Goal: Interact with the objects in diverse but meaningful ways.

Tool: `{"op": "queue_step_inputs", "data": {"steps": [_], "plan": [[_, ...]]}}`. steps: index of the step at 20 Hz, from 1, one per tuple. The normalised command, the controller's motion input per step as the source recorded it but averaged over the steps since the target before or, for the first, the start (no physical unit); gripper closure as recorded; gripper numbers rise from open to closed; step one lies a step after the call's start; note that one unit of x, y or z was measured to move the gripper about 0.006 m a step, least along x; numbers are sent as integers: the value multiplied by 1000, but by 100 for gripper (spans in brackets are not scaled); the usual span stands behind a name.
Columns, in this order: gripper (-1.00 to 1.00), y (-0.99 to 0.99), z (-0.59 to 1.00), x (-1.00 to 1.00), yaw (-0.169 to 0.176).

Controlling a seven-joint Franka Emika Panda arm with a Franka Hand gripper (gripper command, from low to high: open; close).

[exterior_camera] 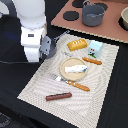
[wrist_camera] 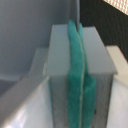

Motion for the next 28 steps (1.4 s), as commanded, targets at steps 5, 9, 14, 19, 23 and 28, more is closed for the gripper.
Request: {"op": "queue_step_inputs", "data": {"steps": [5,9,14,19,23,28], "plan": [[-100,-2,-7,-91,0],[-100,-2,-21,-112,0],[-100,-8,-69,-147,0],[-100,-26,-95,-139,0],[-100,-54,-196,-81,0],[-100,-61,-310,-39,0]]}}
